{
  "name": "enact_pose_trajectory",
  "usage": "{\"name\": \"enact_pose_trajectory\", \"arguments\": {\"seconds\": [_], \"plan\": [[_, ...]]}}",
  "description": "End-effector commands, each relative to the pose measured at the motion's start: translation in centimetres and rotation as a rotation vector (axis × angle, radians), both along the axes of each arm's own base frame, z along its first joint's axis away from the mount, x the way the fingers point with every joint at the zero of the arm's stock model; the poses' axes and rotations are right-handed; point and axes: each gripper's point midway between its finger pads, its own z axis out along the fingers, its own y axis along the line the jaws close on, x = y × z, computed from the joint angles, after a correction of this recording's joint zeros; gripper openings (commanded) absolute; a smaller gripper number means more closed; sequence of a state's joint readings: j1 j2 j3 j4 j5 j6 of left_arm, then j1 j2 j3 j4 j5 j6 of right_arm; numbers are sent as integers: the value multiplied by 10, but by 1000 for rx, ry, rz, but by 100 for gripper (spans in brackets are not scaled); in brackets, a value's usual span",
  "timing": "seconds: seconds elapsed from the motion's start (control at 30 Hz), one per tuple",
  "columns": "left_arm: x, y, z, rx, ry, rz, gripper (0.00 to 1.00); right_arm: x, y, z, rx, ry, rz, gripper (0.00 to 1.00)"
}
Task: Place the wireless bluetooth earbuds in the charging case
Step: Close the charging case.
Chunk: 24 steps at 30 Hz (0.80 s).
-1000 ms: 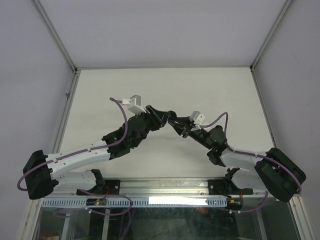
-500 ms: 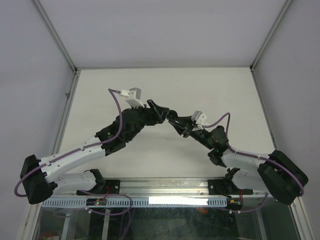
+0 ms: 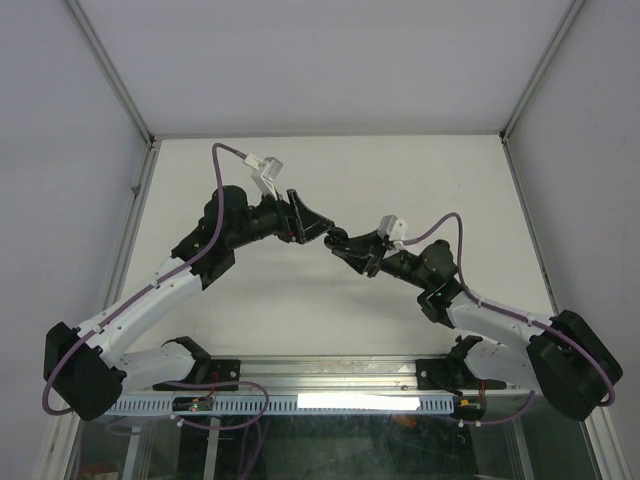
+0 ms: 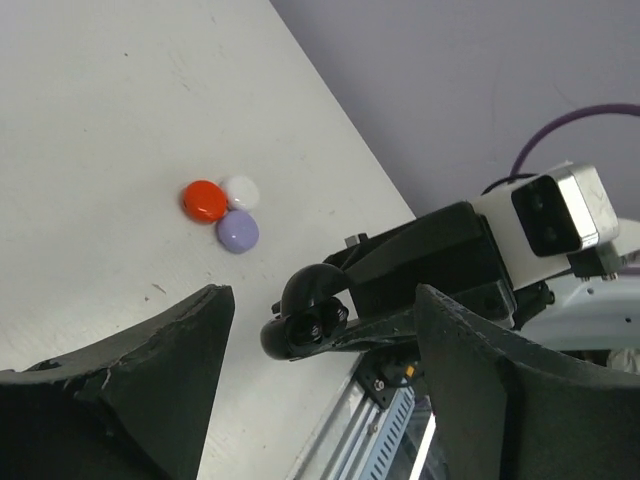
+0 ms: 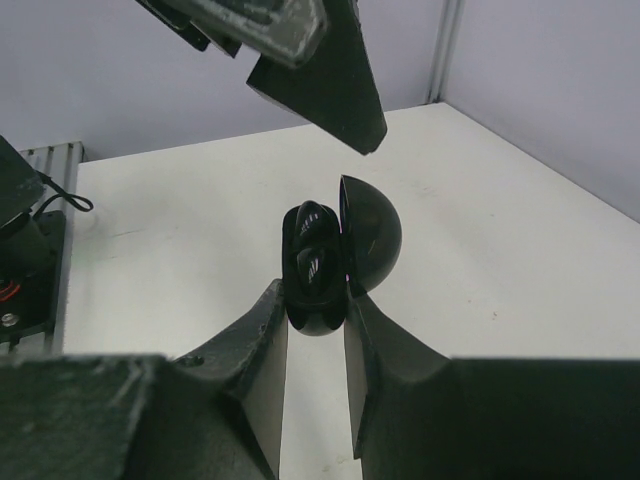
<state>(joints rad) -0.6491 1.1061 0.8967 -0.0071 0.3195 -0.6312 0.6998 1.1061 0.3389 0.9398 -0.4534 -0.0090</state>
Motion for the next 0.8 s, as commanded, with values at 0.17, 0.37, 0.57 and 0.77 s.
{"name": "enact_pose_trajectory", "arguments": {"seconds": [0.17,0.37,0.57,0.77], "plan": [[-17,-16,-2,24,18,-220,75,-17,7,39,63,-9,189,0],[-27,-25,0,0,25,-314,73,-23,13,41,61,11,259,0],[-36,-26,10,-35,-3,-364,70,-22,15,32,52,53,285,0],[-45,-26,17,-52,-20,-403,67,-20,12,23,43,92,284,0]]}}
